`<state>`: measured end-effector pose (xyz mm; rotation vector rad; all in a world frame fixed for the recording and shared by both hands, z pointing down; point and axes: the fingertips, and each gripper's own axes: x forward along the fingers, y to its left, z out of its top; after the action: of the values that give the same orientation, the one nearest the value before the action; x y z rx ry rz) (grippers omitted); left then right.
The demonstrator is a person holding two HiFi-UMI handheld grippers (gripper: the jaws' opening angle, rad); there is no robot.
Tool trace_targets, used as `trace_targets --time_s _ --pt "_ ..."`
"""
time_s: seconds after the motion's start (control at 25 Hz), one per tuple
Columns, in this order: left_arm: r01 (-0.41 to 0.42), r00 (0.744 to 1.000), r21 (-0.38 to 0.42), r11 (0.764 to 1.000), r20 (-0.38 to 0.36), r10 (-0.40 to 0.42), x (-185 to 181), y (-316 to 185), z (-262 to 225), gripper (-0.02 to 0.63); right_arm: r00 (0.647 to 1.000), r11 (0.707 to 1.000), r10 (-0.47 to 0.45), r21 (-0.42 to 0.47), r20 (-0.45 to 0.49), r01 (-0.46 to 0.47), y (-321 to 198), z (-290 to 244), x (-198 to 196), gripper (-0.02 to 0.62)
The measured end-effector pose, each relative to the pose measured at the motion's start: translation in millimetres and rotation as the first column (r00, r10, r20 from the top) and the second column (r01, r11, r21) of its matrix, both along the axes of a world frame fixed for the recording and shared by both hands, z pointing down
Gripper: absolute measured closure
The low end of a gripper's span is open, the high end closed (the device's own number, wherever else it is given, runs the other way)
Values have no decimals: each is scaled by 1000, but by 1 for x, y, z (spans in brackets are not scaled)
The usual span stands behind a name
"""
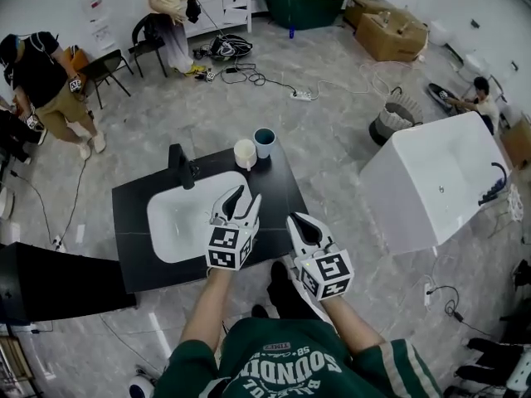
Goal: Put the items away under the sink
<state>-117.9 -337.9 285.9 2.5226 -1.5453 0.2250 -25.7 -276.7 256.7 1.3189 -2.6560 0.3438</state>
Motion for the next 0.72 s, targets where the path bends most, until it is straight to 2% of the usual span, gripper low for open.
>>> trace_targets --time_s 0.2,0.72 --pt "22 1000 -28 999 -9 -22 1 -55 22 348 999 999 -3 -35 -32 2 -37 17 8 552" --pt "30 999 -101 994 39 -27 12 -155 72 242 999 996 -10 -87 -46 6 -106 53 19 552"
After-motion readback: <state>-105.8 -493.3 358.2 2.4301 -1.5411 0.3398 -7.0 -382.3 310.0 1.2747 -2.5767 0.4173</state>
